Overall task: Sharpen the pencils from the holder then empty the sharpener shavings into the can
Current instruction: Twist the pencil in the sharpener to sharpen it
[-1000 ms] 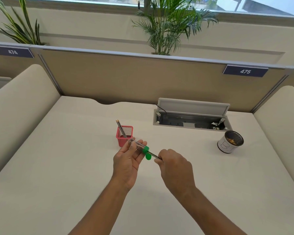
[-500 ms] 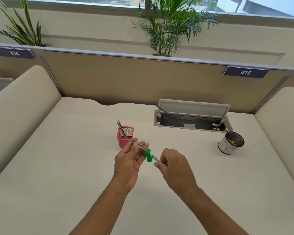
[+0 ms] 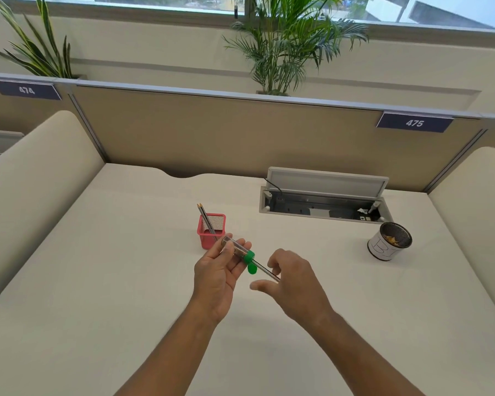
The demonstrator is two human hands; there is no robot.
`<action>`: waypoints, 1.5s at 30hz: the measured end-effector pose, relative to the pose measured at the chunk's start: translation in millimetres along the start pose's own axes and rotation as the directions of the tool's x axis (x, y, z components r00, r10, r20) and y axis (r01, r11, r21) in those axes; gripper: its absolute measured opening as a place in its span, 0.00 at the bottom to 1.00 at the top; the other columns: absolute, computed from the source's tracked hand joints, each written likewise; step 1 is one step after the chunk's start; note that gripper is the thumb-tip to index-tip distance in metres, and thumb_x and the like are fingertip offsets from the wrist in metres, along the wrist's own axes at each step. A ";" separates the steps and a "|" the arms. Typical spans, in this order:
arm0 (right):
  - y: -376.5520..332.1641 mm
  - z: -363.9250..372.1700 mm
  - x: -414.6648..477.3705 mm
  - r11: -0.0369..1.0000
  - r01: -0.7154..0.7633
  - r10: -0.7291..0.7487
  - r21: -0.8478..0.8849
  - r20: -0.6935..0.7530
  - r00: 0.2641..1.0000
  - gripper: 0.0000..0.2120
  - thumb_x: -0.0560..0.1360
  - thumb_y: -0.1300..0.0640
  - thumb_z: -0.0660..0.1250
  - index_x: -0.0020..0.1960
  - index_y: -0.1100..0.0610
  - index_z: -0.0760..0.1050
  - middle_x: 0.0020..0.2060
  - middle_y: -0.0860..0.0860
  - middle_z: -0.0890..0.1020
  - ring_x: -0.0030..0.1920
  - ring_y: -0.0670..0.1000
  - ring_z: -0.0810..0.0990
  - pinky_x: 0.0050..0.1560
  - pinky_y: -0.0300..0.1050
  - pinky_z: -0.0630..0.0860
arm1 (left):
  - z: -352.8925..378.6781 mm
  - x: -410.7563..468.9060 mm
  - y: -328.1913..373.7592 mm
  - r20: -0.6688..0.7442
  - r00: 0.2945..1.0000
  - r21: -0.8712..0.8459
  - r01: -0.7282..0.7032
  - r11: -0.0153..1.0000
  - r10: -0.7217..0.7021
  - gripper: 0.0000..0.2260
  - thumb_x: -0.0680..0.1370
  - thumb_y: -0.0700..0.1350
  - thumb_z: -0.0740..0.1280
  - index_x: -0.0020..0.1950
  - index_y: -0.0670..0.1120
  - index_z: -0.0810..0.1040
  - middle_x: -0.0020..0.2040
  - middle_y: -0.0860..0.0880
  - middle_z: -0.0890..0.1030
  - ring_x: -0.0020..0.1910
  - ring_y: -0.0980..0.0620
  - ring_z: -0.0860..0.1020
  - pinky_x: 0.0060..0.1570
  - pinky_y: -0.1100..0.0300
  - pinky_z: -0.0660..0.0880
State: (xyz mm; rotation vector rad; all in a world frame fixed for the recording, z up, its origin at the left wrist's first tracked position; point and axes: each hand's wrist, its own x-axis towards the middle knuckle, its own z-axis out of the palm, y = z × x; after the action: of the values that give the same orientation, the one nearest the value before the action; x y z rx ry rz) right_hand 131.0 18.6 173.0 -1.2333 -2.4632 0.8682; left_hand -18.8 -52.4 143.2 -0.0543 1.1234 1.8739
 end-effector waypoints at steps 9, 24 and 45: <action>3.1 5.3 -1.3 0.943 0.072 -0.104 -0.326 -0.080 0.991 0.15 0.83 0.42 0.62 0.43 0.50 0.73 0.35 0.46 0.78 0.33 0.51 0.76 0.30 0.44 0.71 | 4.2 -2.3 0.5 0.004 1.000 0.009 -0.026 1.000 0.026 0.15 0.86 0.40 0.64 0.72 0.40 0.78 0.62 0.37 0.86 0.60 0.39 0.87 0.61 0.46 0.84; -9.4 2.0 -4.7 0.907 0.149 -0.217 -0.395 -0.133 0.967 0.16 0.73 0.49 0.78 0.38 0.52 0.72 0.30 0.45 0.71 0.25 0.48 0.63 0.24 0.34 0.51 | 6.0 -2.3 -0.6 0.005 0.999 0.018 -0.053 0.998 0.053 0.16 0.86 0.40 0.64 0.73 0.39 0.77 0.62 0.37 0.87 0.60 0.39 0.87 0.61 0.46 0.84; -0.5 -9.1 -3.4 0.981 -0.125 0.098 0.145 0.180 0.979 0.16 0.85 0.52 0.56 0.46 0.53 0.80 0.29 0.49 0.84 0.30 0.44 0.74 0.40 0.52 0.77 | -4.1 10.1 12.9 0.056 0.998 -0.011 -0.042 0.999 0.043 0.15 0.89 0.40 0.58 0.73 0.37 0.75 0.61 0.36 0.87 0.59 0.40 0.87 0.59 0.48 0.85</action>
State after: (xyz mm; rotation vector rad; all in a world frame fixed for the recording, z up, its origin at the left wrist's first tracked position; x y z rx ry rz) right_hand 137.0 19.3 180.7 -1.3013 -2.4176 1.2213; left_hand -35.5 -50.5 144.9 0.0166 1.0846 1.9070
